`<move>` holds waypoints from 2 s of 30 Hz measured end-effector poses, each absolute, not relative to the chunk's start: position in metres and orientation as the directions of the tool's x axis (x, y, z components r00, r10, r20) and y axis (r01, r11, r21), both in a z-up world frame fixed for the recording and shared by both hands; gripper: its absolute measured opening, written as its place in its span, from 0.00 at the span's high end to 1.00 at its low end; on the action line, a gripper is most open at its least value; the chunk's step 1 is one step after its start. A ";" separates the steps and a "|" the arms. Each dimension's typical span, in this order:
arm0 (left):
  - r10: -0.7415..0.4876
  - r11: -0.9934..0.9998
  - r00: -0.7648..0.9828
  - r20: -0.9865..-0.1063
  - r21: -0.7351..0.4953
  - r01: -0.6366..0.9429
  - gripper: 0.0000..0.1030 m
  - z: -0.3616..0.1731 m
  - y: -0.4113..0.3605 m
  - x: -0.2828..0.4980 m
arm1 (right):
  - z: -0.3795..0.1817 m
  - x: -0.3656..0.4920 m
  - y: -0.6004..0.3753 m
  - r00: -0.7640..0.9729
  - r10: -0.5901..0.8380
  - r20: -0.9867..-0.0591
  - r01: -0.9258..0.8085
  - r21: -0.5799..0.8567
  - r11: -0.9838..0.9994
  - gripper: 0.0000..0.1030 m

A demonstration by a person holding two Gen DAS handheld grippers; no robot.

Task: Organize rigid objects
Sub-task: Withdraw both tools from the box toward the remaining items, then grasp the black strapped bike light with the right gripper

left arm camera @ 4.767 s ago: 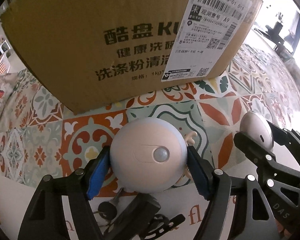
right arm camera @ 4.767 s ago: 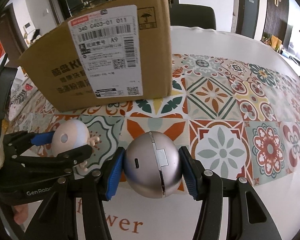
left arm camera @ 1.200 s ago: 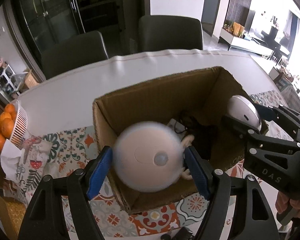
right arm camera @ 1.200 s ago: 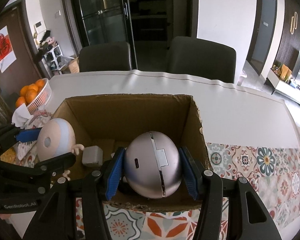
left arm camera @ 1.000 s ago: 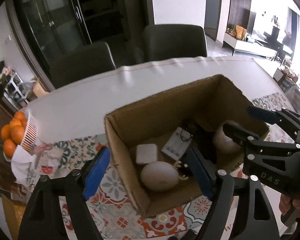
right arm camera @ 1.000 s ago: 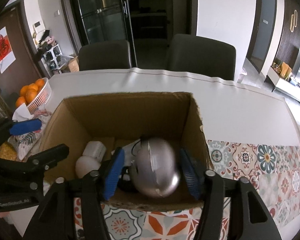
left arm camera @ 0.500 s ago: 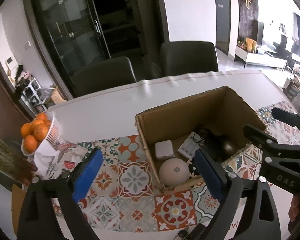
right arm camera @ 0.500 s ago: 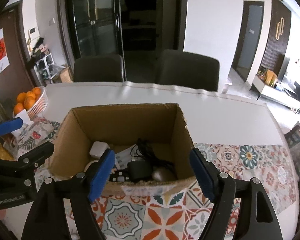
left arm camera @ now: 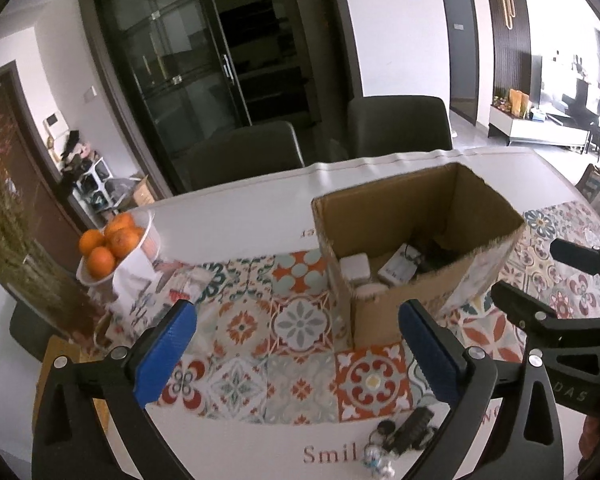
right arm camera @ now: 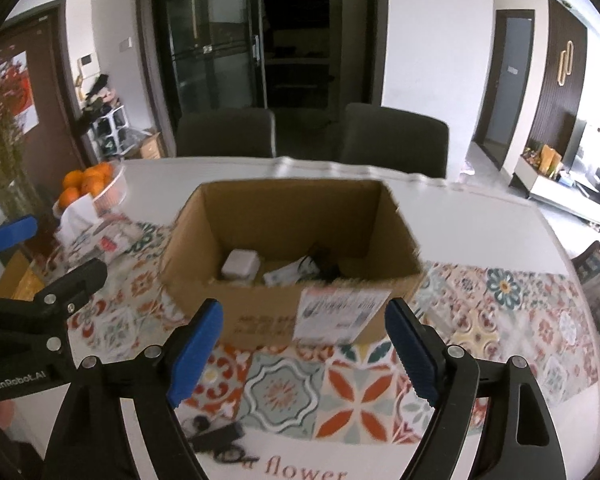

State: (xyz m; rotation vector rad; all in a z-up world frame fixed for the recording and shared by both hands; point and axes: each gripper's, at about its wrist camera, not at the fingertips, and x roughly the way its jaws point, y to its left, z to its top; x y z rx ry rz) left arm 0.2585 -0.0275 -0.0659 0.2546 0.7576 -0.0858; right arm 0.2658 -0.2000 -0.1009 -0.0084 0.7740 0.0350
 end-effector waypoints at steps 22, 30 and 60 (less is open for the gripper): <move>0.086 0.989 0.531 -0.843 0.135 0.053 0.00 -0.138 0.020 0.194 | -0.165 0.226 -0.145 0.538 0.150 -0.829 -0.263 0.004 0.965 0.20; 0.085 0.993 0.422 -0.903 0.113 0.040 0.00 -0.171 0.027 0.186 | -0.202 0.225 -0.130 0.403 0.183 -0.897 -0.351 0.034 0.936 0.20; 0.102 0.993 0.246 -0.964 0.112 0.026 0.01 -0.235 0.038 0.198 | -0.282 0.256 -0.105 0.191 0.178 -0.965 -0.486 0.065 0.871 0.29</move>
